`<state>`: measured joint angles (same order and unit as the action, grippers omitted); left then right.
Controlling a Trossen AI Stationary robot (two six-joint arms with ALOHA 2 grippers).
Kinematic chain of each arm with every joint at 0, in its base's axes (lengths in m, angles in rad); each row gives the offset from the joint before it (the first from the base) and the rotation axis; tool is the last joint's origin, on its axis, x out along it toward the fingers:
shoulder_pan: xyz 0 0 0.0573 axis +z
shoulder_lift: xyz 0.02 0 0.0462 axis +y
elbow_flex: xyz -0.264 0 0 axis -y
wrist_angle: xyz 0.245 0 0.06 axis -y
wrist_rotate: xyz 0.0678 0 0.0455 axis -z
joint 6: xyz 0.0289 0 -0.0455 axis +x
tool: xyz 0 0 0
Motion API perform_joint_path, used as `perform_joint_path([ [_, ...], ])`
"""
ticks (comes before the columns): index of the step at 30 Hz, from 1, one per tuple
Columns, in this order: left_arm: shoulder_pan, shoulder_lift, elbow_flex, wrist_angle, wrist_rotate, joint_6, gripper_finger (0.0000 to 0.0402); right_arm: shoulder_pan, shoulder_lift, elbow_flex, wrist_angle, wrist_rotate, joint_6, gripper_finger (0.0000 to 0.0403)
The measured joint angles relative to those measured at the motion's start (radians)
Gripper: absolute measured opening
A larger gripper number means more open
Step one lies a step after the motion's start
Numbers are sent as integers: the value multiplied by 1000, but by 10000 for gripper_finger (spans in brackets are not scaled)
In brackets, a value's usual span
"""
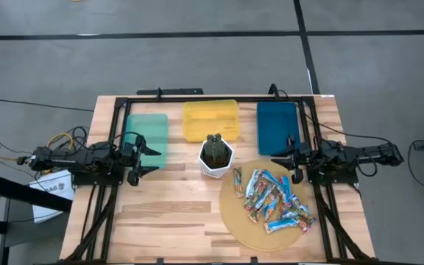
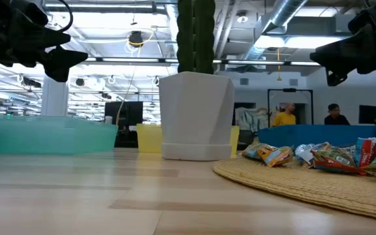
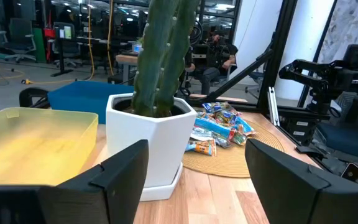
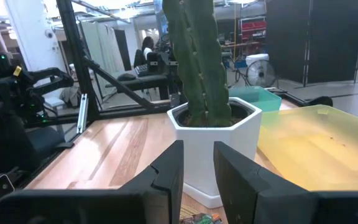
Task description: Pick and place Granola Bars by type
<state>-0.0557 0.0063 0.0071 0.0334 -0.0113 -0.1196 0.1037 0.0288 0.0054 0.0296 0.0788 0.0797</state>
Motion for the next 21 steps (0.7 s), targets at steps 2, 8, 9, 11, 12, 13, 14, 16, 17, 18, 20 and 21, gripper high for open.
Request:
perform_joint_path([
  [2, 0, 0, 0, 0, 0, 0, 261, 0, 0, 0, 0, 0, 0, 82],
  [8, 0, 0, 0, 0, 0, 0, 261, 0, 0, 0, 0, 0, 0, 82],
  [9, 0, 0, 0, 0, 0, 0, 261, 0, 0, 0, 0, 0, 0, 82],
  [11, 0, 0, 0, 0, 0, 0, 261, 0, 0, 0, 0, 0, 0, 82],
  [12, 0, 0, 0, 0, 0, -5, 261, 0, 0, 0, 0, 0, 0, 82],
  [13, 0, 0, 0, 0, 4, -26, 261, 0, 0, 0, 0, 0, 0, 82],
  [14, 0, 0, 0, 2, 11, -61, 261, 0, 0, 0, 0, 0, 0, 82],
  [16, 0, 0, 0, 7, 43, -171, 261, 0, 0, 0, 0, 0, 0, 82],
  [17, 0, 0, 0, 10, 64, -235, 261, 0, 0, 0, 0, 0, 0, 82],
  [18, 0, 0, 0, 13, 83, -299, 261, 0, 0, 0, 0, 0, 0, 82],
  [20, 0, 0, 0, 19, 113, -423, 261, 0, 0, 0, 0, 0, 0, 82],
  [21, 0, 0, 0, 20, 120, -476, 261, 0, 0, 0, 0, 0, 0, 82],
])
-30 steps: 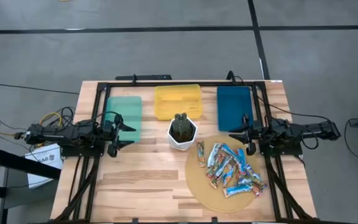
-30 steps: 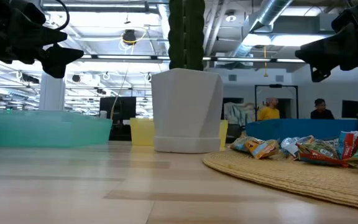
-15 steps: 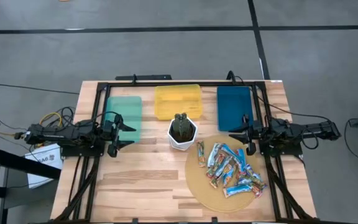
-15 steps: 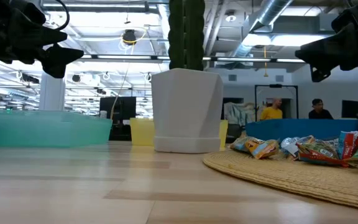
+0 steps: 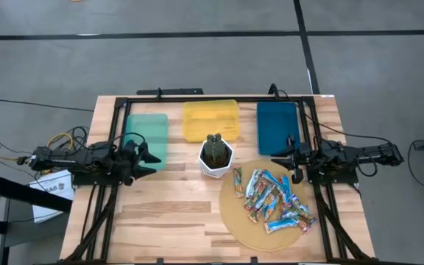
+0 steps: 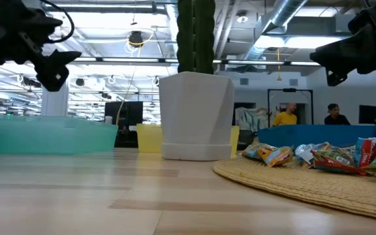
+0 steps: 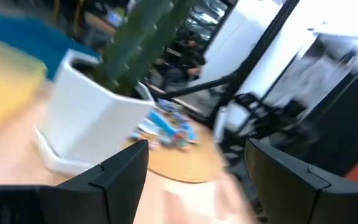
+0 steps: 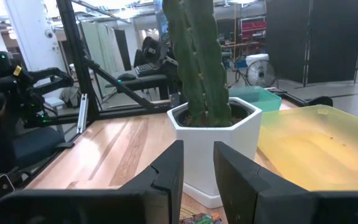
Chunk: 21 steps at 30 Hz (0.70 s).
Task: Pick and place Granola Bars by type
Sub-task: Put the blue granola bar into the green bin
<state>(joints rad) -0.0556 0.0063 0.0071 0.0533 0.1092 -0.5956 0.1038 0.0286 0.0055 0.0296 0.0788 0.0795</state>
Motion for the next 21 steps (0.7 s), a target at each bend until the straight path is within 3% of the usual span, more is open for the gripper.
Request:
perform_joint_path([
  [4, 0, 0, 0, -6, -38, -87, 261, 0, 0, 0, 0, 0, 0, 82],
  [14, 0, 0, 0, -17, -97, -52, 261, 0, 0, 0, 0, 0, 0, 82],
  [17, 0, 0, 0, -19, -111, 66, 261, 0, 0, 0, 0, 0, 0, 82],
  [21, 0, 0, 0, -18, -123, 425, 261, 0, 0, 0, 0, 0, 0, 82],
])
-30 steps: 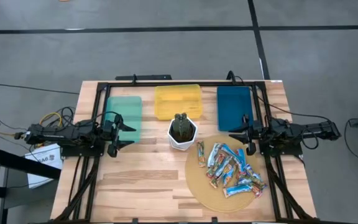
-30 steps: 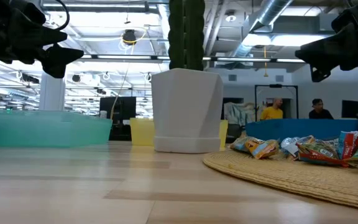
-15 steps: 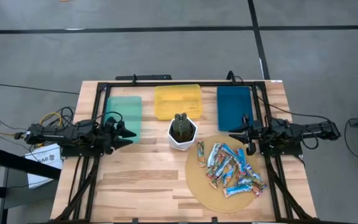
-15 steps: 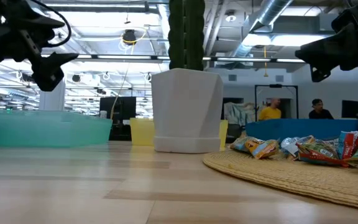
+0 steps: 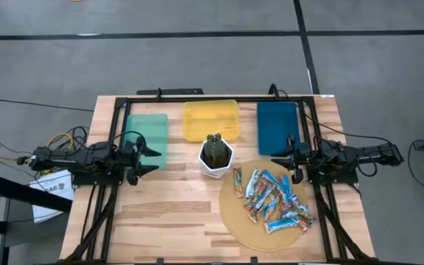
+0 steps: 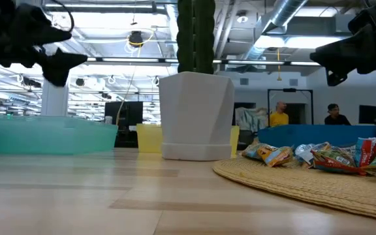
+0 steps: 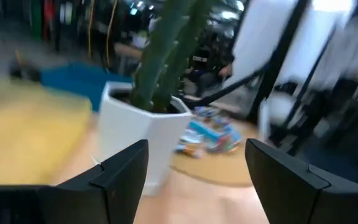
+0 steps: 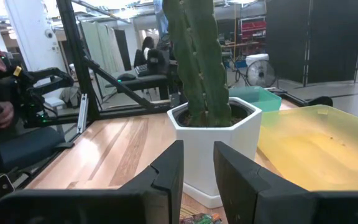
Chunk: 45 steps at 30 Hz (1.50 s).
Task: Pick and place Granola Bars by type
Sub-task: Put the blue granola bar into the green bin
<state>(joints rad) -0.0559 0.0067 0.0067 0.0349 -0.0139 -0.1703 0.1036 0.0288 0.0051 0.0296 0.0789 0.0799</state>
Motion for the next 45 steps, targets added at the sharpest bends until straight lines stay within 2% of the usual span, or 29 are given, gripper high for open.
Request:
perform_joint_path([
  [3, 0, 0, 0, 0, 1, 196, 261, 0, 0, 0, 0, 0, 0, 82],
  [7, 0, 0, 0, 0, 1, 274, 261, 0, 0, 0, 0, 0, 0, 82],
  [31, 0, 0, 0, -1, 2, 249, 261, 0, 0, 0, 0, 0, 3, 82],
  [33, 0, 0, 0, -1, 2, 255, 261, 0, 0, 0, 0, 0, 87, 82],
  [39, 0, 0, 0, -2, 3, 257, 261, 0, -3, 0, 8, -1, 665, 82],
  [45, 0, 0, 0, -2, 3, 261, 261, 1, -2, 37, -62, -2, 880, 82],
])
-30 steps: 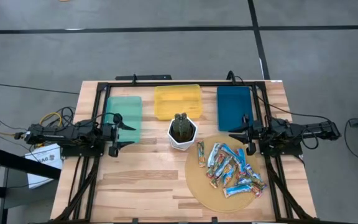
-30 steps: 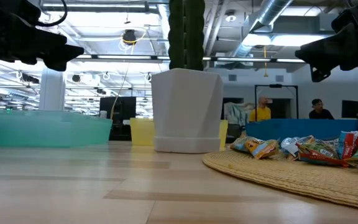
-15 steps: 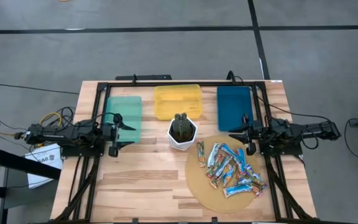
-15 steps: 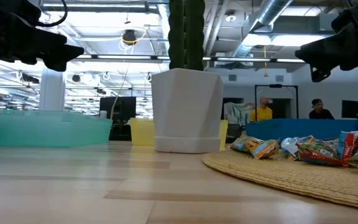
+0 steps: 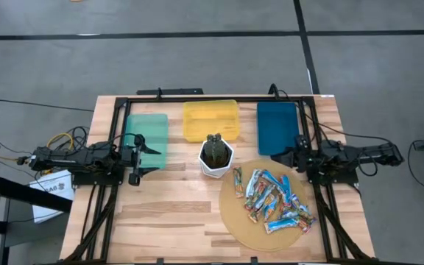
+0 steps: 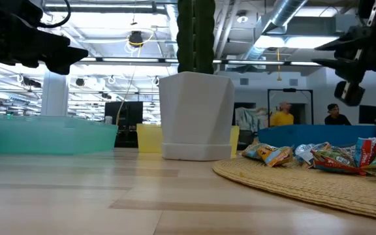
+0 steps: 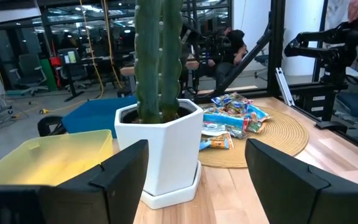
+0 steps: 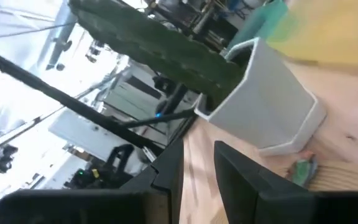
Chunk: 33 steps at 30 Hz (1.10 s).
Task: Pick and place Granola Bars by type
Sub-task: Put the blue granola bar into the green bin
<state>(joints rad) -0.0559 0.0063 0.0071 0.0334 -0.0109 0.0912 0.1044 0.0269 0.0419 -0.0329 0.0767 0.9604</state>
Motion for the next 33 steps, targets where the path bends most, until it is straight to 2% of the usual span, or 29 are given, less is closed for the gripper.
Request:
perform_joint_path([
  [4, 0, 0, 0, 0, 0, -3, 261, 0, 25, 86, -152, 0, -4, 82],
  [8, 0, 0, 0, 0, 0, -9, 261, 0, 97, 210, -346, 0, -82, 82],
  [16, 0, 0, 0, 0, 0, -15, 261, 60, 379, 449, -659, -1, -125, 82],
  [21, 0, 0, 0, 0, 0, -15, 261, 153, 543, 577, -774, -12, -51, 82],
  [27, 0, 0, 0, 0, 0, -15, 261, 299, 693, 698, -883, -160, -28, 82],
  [33, 0, 0, 0, 0, 0, -15, 261, 446, 826, 750, -892, -277, 162, 82],
])
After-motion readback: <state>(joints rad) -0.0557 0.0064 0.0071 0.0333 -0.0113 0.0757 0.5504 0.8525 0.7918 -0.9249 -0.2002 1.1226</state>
